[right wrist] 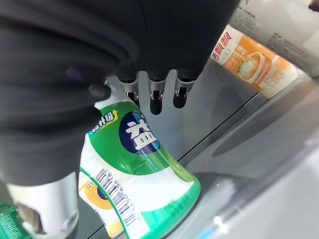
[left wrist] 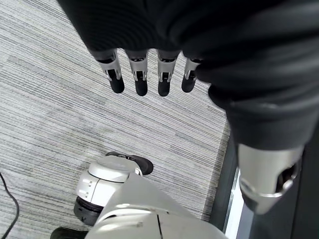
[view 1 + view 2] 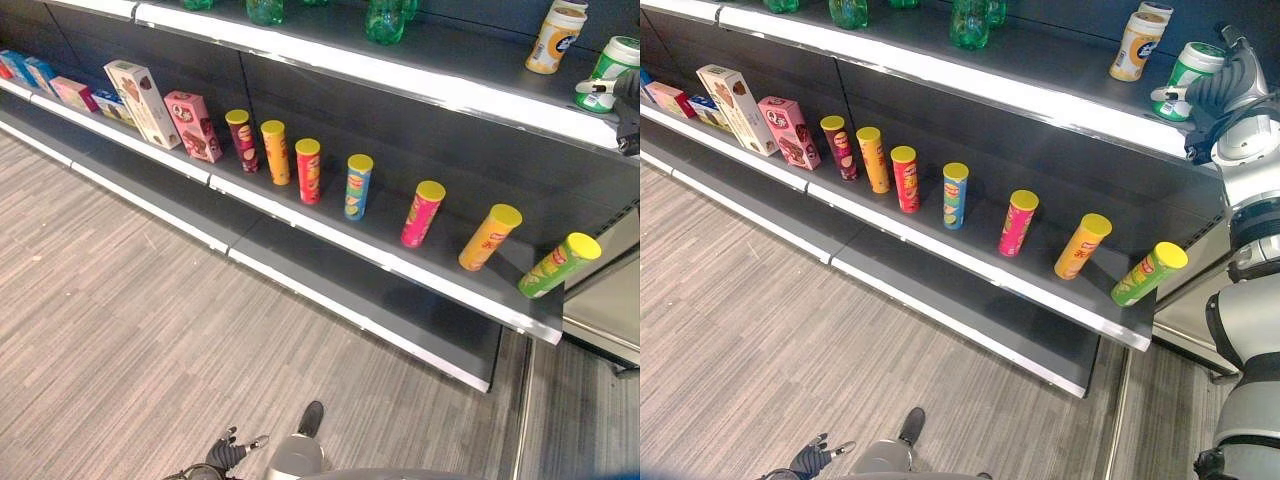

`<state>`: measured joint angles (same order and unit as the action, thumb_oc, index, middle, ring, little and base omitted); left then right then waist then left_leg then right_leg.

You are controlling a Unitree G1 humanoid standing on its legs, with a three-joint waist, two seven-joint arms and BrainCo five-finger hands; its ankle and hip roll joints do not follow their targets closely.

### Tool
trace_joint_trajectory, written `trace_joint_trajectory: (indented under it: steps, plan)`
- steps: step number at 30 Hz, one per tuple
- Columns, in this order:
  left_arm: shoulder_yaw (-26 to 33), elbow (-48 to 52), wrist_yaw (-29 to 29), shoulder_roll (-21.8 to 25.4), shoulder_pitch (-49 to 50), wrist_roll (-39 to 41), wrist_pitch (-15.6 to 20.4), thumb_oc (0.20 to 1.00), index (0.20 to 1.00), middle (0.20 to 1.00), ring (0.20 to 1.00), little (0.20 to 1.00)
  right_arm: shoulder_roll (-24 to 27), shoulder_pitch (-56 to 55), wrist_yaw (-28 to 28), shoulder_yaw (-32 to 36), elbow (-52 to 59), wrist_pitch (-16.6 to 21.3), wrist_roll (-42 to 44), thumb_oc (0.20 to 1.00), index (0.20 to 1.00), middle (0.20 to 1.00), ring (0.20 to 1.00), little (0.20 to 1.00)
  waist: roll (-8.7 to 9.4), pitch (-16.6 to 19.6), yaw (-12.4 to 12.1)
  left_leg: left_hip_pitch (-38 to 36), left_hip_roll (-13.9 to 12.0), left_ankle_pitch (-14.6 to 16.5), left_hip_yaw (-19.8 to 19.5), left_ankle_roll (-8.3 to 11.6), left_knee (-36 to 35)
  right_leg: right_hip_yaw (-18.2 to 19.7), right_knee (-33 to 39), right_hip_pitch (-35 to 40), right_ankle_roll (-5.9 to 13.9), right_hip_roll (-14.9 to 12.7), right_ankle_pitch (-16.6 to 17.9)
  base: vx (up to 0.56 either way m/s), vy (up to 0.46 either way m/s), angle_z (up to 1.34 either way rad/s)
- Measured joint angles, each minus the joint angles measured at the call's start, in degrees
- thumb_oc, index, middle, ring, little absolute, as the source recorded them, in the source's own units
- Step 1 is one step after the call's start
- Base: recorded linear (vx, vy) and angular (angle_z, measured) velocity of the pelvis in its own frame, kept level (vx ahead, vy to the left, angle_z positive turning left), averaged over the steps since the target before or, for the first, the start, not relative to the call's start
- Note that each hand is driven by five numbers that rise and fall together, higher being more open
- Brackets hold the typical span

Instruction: Put the goods on the table back onto the shelves and tidy them up.

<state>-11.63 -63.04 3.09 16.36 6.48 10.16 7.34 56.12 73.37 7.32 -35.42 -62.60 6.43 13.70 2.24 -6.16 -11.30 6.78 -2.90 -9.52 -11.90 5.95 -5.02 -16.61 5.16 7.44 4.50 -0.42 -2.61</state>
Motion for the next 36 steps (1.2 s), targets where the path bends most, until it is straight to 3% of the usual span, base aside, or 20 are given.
trace_joint_trajectory:
  steps: [12, 18, 24, 36]
  plan:
    - [0.0, 0.0, 0.0, 0.0, -0.6, 0.0, -0.1, 1.000, 1.000, 1.000, 1.000, 1.000, 0.0, 0.0, 1.5, 1.8, 0.0, 0.0, 2.5, 1.000, 1.000, 1.000, 1.000, 1.000, -0.13, -0.1, 0.4, 0.0, 0.0, 0.0, 0.2, -0.01, 0.0, 0.2, 0.0, -0.1, 0.00, -0.1, 0.0, 0.00, 0.000, 0.00]
    - [0.0, 0.0, 0.1, 0.0, -0.4, 0.0, -0.2, 1.000, 1.000, 1.000, 1.000, 1.000, -2.1, 0.0, 1.6, 7.3, -0.3, 0.1, 10.3, 1.000, 1.000, 1.000, 1.000, 1.000, -0.18, -0.1, 0.6, -0.1, 0.0, 0.0, 0.5, -0.01, 0.0, 0.4, 0.0, -0.1, 0.01, -0.1, 0.0, 0.00, 0.001, -0.01]
    - [-0.2, 0.1, 0.0, 0.0, -0.5, 0.0, -0.1, 1.000, 1.000, 1.000, 1.000, 1.000, -4.1, -0.1, -3.0, 9.0, -0.3, 0.1, 21.4, 1.000, 1.000, 1.000, 1.000, 1.000, -0.20, -0.1, 0.7, -0.2, 0.0, 0.0, 0.7, -0.01, 0.0, 0.3, 0.0, 0.0, 0.01, -0.2, 0.0, 0.00, 0.000, 0.00]
    - [-1.0, 0.1, -0.3, 0.0, -1.8, 0.0, -0.2, 1.000, 1.000, 1.000, 1.000, 1.000, -4.2, -1.1, -4.8, 8.9, -0.1, 0.1, 22.6, 1.000, 1.000, 1.000, 1.000, 1.000, 0.04, -0.3, 1.0, -0.5, -0.1, 0.0, 1.6, -0.01, 0.0, 0.6, 0.0, 0.1, 0.03, -0.6, 0.0, 0.00, 0.005, -0.01]
